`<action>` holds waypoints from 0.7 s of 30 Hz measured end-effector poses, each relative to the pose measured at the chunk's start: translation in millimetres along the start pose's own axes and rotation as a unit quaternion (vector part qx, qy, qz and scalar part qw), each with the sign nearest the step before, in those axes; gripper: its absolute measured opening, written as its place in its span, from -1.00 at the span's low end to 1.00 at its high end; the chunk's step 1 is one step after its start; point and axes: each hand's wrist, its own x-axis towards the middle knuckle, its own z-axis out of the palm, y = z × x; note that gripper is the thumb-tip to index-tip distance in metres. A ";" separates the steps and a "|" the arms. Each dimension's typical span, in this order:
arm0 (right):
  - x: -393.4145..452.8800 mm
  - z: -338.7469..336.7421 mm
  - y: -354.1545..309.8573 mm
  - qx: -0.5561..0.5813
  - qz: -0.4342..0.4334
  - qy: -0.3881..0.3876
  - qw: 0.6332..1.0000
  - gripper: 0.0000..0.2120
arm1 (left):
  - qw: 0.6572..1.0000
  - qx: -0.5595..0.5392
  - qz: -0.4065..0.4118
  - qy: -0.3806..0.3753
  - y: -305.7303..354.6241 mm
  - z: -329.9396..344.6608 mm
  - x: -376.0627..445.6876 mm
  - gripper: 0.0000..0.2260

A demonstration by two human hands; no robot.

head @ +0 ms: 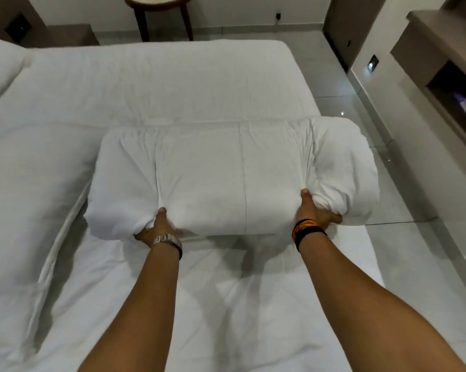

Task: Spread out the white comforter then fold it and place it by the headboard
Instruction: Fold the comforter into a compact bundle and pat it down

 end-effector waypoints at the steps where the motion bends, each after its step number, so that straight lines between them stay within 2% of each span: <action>1: -6.8 -8.7 -5.7 0.000 -0.018 -0.008 1.000 0.14 | 1.000 -0.005 0.014 0.005 3.4 -8.0 -13.2 -0.26; 4: -35.1 -53.6 -16.3 0.015 -0.039 -0.009 0.999 0.09 | 1.000 -0.018 0.008 0.000 5.2 -49.4 -45.3 -0.53; 7: -68.8 -121.1 -14.9 0.005 -0.020 0.002 1.000 0.10 | 0.999 -0.026 0.026 -0.026 12.5 -112.3 -90.0 -0.62; 10: -93.4 -184.1 -24.1 0.029 -0.033 -0.001 0.999 0.12 | 0.997 -0.034 0.056 -0.038 12.5 -172.4 -135.2 -0.47; 12: -106.9 -214.0 -36.6 0.016 -0.069 -0.019 0.997 0.14 | 0.995 -0.009 0.093 -0.044 18.1 -200.6 -168.7 -0.29; 14: -116.1 -227.9 -50.3 -0.024 -0.106 -0.057 0.992 0.13 | 0.984 0.099 0.141 -0.048 29.5 -210.8 -189.2 -0.13; 16: -120.2 -232.7 -64.0 -0.109 -0.159 -0.110 0.975 -0.02 | 0.951 0.245 0.184 -0.053 35.7 -211.6 -201.6 -0.15; 17: -120.4 -231.7 -69.7 -0.187 -0.204 -0.135 0.951 -0.16 | 0.920 0.323 0.215 -0.051 36.5 -210.5 -205.5 -0.17; 18: -119.6 -229.8 -73.4 -0.281 -0.260 -0.148 0.912 -0.30 | 0.877 0.406 0.252 -0.043 35.1 -208.6 -204.9 -0.16; 19: -116.7 -224.7 -73.9 -0.376 -0.328 -0.144 0.854 -0.42 | 0.826 0.482 0.289 -0.030 30.9 -206.1 -199.6 -0.17; 21: -106.3 -208.0 -68.4 -0.525 -0.465 -0.094 0.706 -0.47 | 0.719 0.585 0.375 0.009 21.4 -198.8 -181.7 -0.21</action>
